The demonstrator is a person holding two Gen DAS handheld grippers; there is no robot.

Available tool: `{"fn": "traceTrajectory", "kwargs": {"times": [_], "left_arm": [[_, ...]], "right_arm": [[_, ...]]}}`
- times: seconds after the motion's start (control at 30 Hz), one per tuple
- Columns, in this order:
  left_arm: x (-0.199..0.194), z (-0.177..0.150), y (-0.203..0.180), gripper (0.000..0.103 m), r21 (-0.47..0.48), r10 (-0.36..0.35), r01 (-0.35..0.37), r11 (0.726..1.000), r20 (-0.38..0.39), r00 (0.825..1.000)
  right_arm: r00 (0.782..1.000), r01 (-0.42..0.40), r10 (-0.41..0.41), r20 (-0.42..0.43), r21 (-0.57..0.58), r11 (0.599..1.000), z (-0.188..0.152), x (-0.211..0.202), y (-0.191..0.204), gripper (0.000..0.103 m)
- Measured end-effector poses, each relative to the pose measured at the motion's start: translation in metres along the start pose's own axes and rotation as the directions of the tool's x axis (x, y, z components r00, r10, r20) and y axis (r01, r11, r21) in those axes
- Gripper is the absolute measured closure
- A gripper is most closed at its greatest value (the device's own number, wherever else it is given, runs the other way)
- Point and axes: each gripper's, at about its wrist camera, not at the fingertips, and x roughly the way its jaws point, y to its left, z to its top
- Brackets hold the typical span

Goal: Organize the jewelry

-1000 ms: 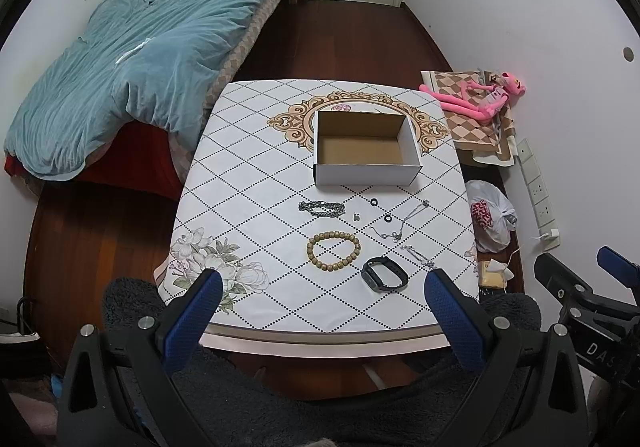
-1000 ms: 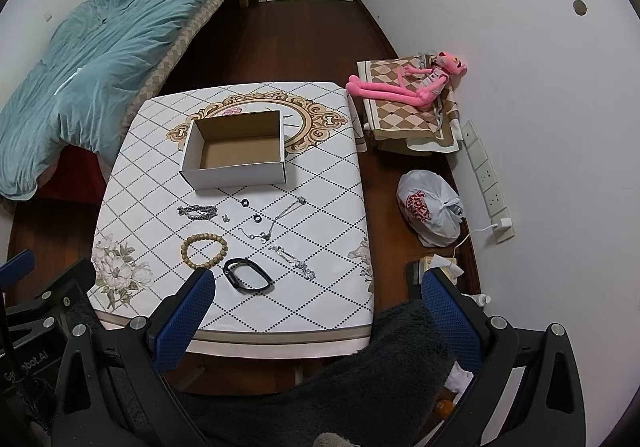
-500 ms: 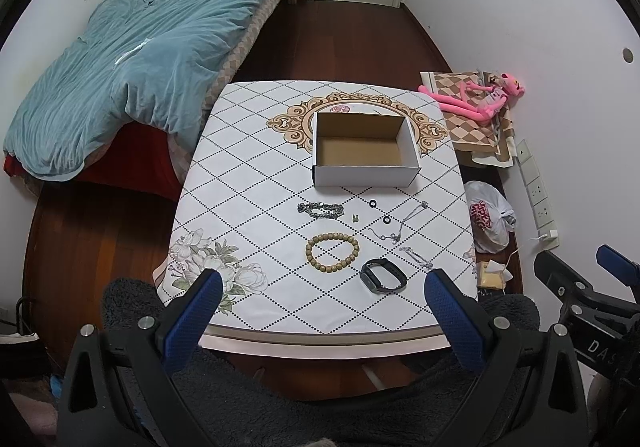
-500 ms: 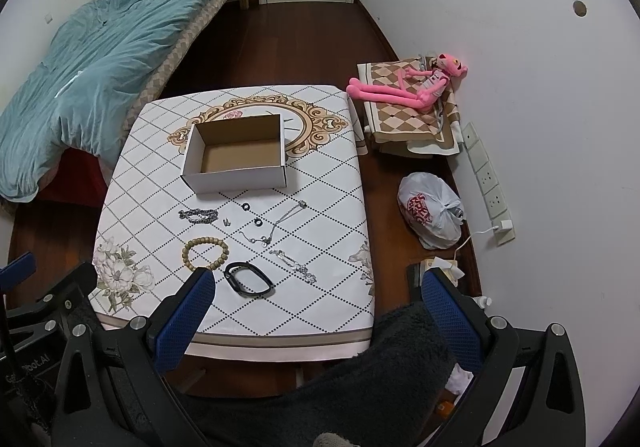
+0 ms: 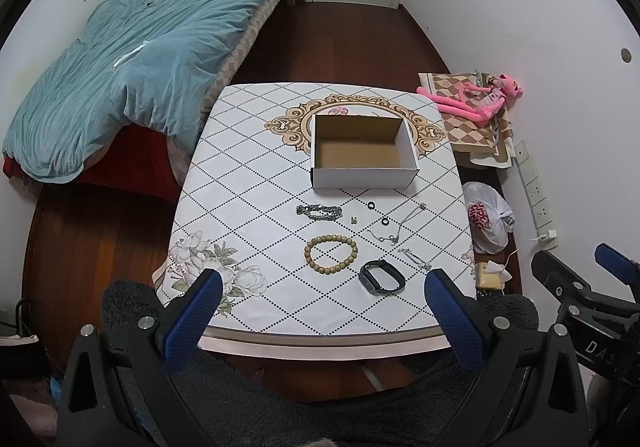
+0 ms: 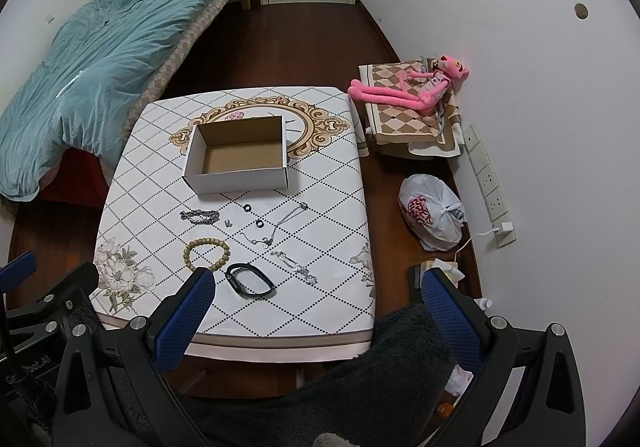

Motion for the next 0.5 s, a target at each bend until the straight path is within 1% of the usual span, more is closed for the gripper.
{"fn": "traceTrajectory", "kwargs": {"times": [0.33, 0.43, 0.5], "left_arm": [[0.001, 0.005, -0.003, 0.000, 0.005, -0.003, 0.003, 1.000, 0.006, 1.000], [0.009, 0.011, -0.002, 0.000, 0.015, 0.023, -0.024, 1.000, 0.029, 0.999], [0.022, 0.015, 0.004, 0.000, 0.009, 0.041, -0.042, 0.999, 0.029, 0.999]], "right_arm": [[1.000, 0.000, 0.000, 0.007, 0.002, 1.000, 0.002, -0.001, 0.001, 0.000], [1.000, 0.006, -0.006, -0.002, 0.003, 1.000, 0.004, 0.008, 0.001, 0.000], [1.000, 0.018, -0.018, -0.016, 0.000, 1.000, 0.007, 0.022, 0.001, 0.000]]}}
